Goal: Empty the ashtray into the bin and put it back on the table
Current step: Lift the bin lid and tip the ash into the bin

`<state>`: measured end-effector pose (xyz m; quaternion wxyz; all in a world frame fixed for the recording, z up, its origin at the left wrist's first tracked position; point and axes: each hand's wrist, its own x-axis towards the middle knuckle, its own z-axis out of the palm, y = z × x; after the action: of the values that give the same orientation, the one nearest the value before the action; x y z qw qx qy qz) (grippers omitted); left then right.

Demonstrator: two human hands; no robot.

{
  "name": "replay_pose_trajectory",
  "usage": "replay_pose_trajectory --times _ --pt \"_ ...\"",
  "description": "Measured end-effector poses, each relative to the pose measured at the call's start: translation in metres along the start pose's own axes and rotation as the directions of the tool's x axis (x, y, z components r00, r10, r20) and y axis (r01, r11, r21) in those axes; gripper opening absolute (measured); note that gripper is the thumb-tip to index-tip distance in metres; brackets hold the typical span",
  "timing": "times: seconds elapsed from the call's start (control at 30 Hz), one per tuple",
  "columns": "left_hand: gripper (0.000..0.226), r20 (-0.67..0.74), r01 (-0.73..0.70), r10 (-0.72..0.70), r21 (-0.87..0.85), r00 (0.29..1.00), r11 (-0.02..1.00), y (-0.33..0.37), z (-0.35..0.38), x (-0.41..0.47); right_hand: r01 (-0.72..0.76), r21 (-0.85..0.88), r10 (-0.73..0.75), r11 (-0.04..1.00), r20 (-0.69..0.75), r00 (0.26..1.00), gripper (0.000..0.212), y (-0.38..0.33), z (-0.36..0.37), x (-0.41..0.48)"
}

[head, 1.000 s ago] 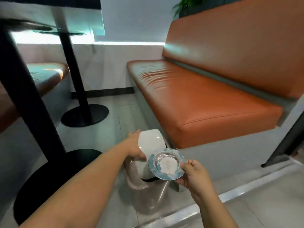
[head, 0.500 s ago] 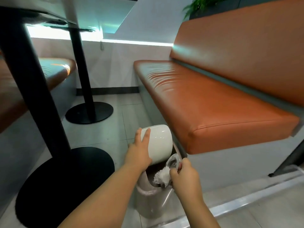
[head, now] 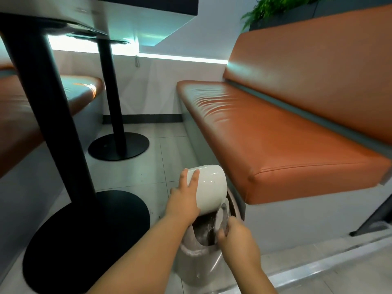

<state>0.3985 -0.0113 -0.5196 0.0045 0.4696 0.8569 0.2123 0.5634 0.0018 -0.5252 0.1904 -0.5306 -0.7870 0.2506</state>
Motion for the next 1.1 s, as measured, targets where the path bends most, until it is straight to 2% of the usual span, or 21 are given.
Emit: replay_pose_trajectory --times 0.13,0.2,0.47,0.63,0.8,1.0,1.1 --pt "0.111 -0.014 -0.003 0.003 0.018 1.0 1.0 0.0 0.002 0.001 0.04 -0.049 -0.042 0.998 -0.034 0.999 0.023 0.001 0.009 -0.007" --pt "0.111 -0.01 0.002 -0.002 0.02 1.0 1.0 0.0 0.001 0.001 0.064 -0.097 -0.067 0.993 -0.029 0.997 0.016 0.002 0.012 -0.009" --pt "0.11 -0.006 -0.01 0.01 0.013 1.0 1.0 0.002 0.0 -0.001 0.093 -0.118 -0.098 0.989 -0.039 0.994 0.017 0.006 0.015 -0.014" --pt "0.111 -0.002 -0.004 0.004 0.011 1.0 1.0 0.002 0.0 0.0 0.14 -0.132 -0.157 0.981 -0.132 0.979 0.024 0.008 0.013 -0.017" --pt "0.112 0.0 -0.019 0.019 0.003 1.0 1.0 0.0 -0.001 0.0 0.13 -0.172 -0.142 0.976 -0.06 0.988 0.018 0.012 0.015 -0.019" --pt "0.112 0.018 -0.019 0.019 0.009 1.0 1.0 0.0 -0.004 -0.001 0.143 -0.072 -0.157 0.987 -0.262 0.952 0.031 0.014 0.006 -0.025" --pt "0.113 0.023 -0.013 0.013 -0.005 1.0 1.0 0.0 -0.005 -0.002 0.117 -0.16 -0.135 0.98 -0.11 0.985 0.023 0.015 0.01 -0.023"
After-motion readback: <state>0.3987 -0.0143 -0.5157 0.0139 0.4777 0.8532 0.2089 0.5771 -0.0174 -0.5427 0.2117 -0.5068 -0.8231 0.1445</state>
